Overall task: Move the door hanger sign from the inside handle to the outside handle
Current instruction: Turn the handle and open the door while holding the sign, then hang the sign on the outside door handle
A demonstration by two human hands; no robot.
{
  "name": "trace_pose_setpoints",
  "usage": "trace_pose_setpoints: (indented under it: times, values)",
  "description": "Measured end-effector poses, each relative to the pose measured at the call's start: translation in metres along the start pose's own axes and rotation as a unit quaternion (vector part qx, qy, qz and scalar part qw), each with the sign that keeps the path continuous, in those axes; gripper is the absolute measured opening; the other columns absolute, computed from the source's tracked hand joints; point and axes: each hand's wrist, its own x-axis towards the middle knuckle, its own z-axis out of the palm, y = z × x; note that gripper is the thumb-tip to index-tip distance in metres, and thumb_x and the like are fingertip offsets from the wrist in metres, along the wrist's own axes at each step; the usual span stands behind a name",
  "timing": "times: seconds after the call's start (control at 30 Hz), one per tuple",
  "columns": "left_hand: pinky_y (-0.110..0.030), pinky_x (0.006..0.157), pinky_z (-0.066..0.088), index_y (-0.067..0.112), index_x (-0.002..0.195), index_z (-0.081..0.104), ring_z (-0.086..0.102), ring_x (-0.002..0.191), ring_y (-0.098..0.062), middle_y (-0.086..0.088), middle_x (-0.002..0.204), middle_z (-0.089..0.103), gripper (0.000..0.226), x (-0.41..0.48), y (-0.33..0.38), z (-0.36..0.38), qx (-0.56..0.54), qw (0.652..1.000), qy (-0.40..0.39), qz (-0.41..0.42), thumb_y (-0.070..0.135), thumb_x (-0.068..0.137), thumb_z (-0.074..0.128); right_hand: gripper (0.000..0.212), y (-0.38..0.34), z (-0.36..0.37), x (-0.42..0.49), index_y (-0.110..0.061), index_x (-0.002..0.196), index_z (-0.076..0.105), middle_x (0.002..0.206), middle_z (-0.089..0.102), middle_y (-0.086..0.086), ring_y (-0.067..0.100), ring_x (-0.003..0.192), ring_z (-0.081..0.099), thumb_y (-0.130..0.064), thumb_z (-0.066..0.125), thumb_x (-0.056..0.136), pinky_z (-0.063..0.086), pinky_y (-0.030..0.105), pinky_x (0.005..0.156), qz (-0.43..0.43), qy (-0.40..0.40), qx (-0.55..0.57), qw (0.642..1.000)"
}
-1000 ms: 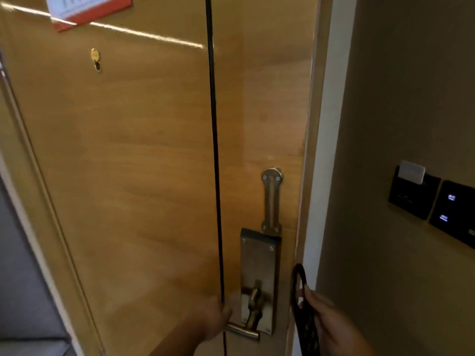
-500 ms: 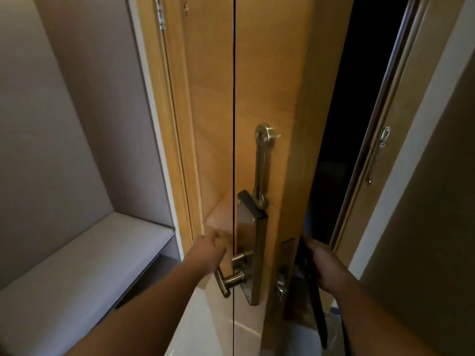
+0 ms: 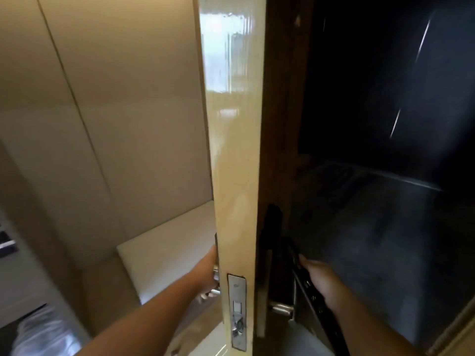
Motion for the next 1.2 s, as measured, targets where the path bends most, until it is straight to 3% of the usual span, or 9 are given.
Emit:
trace_pose_setpoints:
  times: [0.07,0.13,0.23,0.33,0.53,0.77,0.97,1.07,1.2]
  values:
    - [-0.021,0.052,0.055,-0.004,0.088,0.059,0.062,0.088,-0.033,-0.015,0.085,0.061,0.006,-0.013,-0.008,-0.016,-0.059,0.997,0.032,-0.048,-0.005,0.082,0.06,0.034,-0.007,0.013,0.011,-0.01,0.063,0.061,0.059,0.055,0.014,0.026,0.058,0.053,-0.028,0.056,0.091,0.04,0.034,0.062,0.001,-0.027,-0.015,1.0]
    - [-0.017,0.045,0.049,0.008,0.064,0.054,0.054,0.064,-0.016,-0.006,0.07,0.054,0.03,-0.026,-0.007,-0.03,-0.119,0.985,0.072,-0.102,-0.012,0.085,0.05,0.035,-0.015,0.027,0.02,-0.012,0.06,0.061,0.058,0.056,0.013,0.024,0.054,0.053,-0.028,0.056,0.091,0.04,0.034,0.062,0.0,-0.058,-0.04,0.998]
    - [-0.028,0.07,0.048,0.012,0.056,0.046,0.048,0.071,-0.024,-0.022,0.089,0.058,0.047,-0.034,-0.012,-0.056,-0.223,0.956,0.146,-0.124,-0.02,0.087,0.036,0.042,-0.019,0.049,0.033,-0.013,0.053,0.064,0.049,0.058,0.01,0.023,0.046,0.055,-0.033,0.057,0.089,0.043,0.03,0.055,0.007,-0.093,-0.092,0.991]
    - [-0.028,0.064,0.047,0.02,0.069,0.048,0.052,0.07,-0.015,-0.004,0.079,0.057,0.04,-0.041,-0.015,-0.084,-0.283,0.933,0.195,-0.103,-0.013,0.09,0.041,0.044,-0.024,0.073,0.04,-0.015,0.056,0.065,0.046,0.058,0.006,0.023,0.047,0.056,-0.04,0.054,0.09,0.043,0.027,0.052,0.022,-0.13,-0.13,0.983]
    - [-0.029,0.06,0.049,0.02,0.048,0.071,0.065,0.052,-0.013,0.003,0.052,0.067,0.054,-0.061,-0.007,-0.134,-0.405,0.873,0.265,-0.05,0.023,0.093,0.042,0.044,-0.03,0.125,0.04,-0.015,0.071,0.064,0.058,0.061,0.006,0.022,0.054,0.06,-0.051,0.048,0.089,0.047,0.027,0.054,0.033,-0.211,-0.226,0.95]
    - [-0.05,0.097,0.048,0.016,0.099,0.06,0.06,0.086,-0.024,-0.005,0.086,0.064,0.025,-0.075,-0.002,-0.154,-0.412,0.833,0.365,-0.052,0.03,0.094,0.041,0.035,-0.027,0.181,0.025,-0.017,0.077,0.06,0.079,0.062,0.006,0.023,0.074,0.059,-0.043,0.043,0.094,0.042,0.033,0.068,-0.018,-0.28,-0.258,0.925]
    - [-0.049,0.1,0.045,0.025,0.098,0.063,0.062,0.1,-0.027,-0.005,0.094,0.067,0.036,-0.073,0.003,-0.157,-0.445,0.792,0.408,-0.092,0.044,0.093,0.033,0.022,-0.01,0.198,0.015,-0.024,0.082,0.07,0.1,0.072,0.007,0.029,0.1,0.063,-0.044,0.061,0.084,0.044,0.051,0.099,-0.041,-0.362,-0.265,0.893]
    - [-0.05,0.099,0.046,0.026,0.093,0.064,0.064,0.096,-0.025,-0.004,0.091,0.068,0.04,-0.073,0.003,-0.155,-0.45,0.784,0.418,-0.093,0.05,0.091,0.032,0.021,-0.004,0.203,0.011,-0.028,0.083,0.072,0.096,0.073,0.003,0.025,0.096,0.065,-0.047,0.065,0.08,0.05,0.047,0.095,-0.067,-0.369,-0.273,0.886]
    - [-0.053,0.1,0.044,0.026,0.1,0.061,0.062,0.099,-0.027,-0.006,0.098,0.067,0.039,-0.071,0.003,-0.15,-0.431,0.789,0.43,-0.081,0.047,0.091,0.03,0.014,0.003,0.209,0.004,-0.029,0.079,0.067,0.078,0.064,0.0,0.017,0.071,0.064,-0.042,0.07,0.076,0.059,0.027,0.064,-0.069,-0.376,-0.261,0.886]
